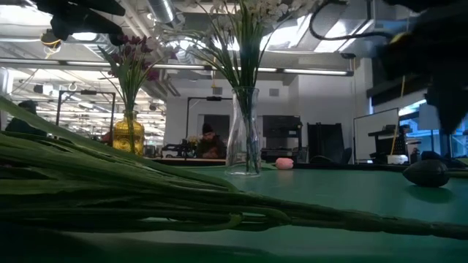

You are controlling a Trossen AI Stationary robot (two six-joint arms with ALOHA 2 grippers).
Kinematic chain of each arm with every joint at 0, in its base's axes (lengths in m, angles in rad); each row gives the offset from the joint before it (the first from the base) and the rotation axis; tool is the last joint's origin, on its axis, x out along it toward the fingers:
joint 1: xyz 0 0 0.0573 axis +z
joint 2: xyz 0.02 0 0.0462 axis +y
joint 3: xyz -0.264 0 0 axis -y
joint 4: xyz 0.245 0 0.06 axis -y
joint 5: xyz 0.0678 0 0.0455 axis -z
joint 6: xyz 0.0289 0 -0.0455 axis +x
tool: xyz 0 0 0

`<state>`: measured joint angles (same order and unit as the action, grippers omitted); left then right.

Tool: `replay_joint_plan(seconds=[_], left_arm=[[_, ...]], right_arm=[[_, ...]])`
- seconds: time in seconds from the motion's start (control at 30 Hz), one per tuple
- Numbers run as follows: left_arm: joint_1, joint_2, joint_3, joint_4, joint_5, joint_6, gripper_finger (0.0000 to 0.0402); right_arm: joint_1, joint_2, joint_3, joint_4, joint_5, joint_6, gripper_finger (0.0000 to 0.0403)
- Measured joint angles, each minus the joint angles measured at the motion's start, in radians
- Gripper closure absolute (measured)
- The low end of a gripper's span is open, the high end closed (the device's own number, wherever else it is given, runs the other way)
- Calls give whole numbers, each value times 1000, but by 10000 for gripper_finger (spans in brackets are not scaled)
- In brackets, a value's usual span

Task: Sort flowers into vase by color
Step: Put the black flower into the yellow vase

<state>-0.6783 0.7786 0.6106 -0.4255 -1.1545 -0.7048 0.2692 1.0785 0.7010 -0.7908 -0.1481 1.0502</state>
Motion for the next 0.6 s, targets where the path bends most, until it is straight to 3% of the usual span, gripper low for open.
replay_joint_plan(seconds=[0.23,0.6], left_arm=[[0,0,0,-1,0,0,175],[0,0,0,1,0,0,175]], right_arm=[[167,166,0,16,55,185,75],[224,368,0,198,31,197,84]])
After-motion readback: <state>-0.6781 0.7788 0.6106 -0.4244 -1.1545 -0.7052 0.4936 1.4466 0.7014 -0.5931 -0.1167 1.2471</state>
